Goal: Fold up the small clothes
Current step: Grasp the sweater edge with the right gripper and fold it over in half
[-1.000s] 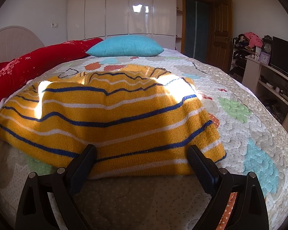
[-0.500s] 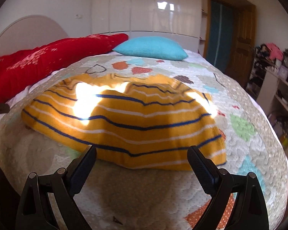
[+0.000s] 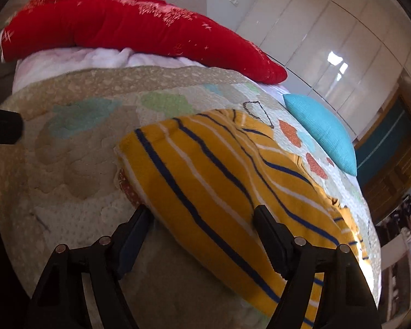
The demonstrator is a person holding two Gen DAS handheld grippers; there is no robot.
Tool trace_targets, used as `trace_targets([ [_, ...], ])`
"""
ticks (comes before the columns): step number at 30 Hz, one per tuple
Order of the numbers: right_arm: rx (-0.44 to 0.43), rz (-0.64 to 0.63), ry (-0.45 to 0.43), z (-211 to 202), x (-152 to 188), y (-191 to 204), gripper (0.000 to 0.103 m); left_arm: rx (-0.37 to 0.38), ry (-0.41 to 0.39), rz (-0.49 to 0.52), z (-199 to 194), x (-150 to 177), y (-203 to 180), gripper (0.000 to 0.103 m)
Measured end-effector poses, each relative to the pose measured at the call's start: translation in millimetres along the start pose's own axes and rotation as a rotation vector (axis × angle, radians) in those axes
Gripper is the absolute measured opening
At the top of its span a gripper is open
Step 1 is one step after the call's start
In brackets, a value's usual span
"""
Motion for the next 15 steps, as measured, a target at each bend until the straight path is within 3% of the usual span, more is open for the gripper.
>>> trace_targets([
  [2,0.040,-0.029,0.003,14,-14,4,0.081,-0.008,0.005,-0.018,1,2,12,0.103],
  [5,0.025,-0.002,0.034,32,-32,2,0.077,-0.020,0.016,-0.052,4,2,24,0.103],
  [8,0.014,-0.001,0.055,43,-44,1,0.030,-0.014,0.030,-0.069,4,3,25,0.103],
  [11,-0.004,0.009,0.022,35,-52,-8,0.019,-0.010,0.029,-0.038,-1,1,12,0.103],
  [15,-0.006,0.205,-0.086,-7,-57,-73,0.012,-0.002,0.008,0.045,-12,-6,-19,0.103],
])
Point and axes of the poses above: each gripper's, at about its wrist camera, not at the fingertips, and z roughly the way its jaws point, y to its left, x to its underside, the point moved 10 cm from there along z, roughly the way its jaws point, and after that the axes turned 8 degrees about -x, right-handed, at the moved point
